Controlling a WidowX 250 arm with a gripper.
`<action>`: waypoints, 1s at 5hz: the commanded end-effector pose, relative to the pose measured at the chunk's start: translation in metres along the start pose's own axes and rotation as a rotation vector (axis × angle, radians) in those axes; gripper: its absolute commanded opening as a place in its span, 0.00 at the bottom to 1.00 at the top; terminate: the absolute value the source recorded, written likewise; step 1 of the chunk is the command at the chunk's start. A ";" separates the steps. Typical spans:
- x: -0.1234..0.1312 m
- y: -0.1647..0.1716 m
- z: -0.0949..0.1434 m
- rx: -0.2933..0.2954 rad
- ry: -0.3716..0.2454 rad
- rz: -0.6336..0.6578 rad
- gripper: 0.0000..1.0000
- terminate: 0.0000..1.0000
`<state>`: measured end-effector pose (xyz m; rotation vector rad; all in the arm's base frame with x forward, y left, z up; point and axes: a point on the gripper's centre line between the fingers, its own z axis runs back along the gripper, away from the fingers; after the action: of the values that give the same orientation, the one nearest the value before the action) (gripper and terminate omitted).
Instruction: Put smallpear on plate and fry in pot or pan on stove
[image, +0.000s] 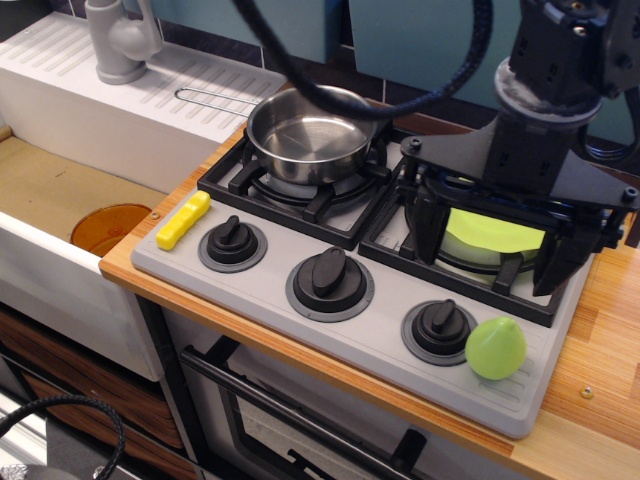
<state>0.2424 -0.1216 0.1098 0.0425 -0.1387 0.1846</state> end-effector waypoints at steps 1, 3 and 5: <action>0.000 0.000 0.000 0.000 0.000 0.000 1.00 0.00; -0.001 -0.007 -0.025 -0.013 -0.025 0.032 1.00 0.00; -0.002 -0.014 -0.052 -0.026 -0.074 0.048 1.00 0.00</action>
<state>0.2472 -0.1304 0.0499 0.0353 -0.1955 0.2323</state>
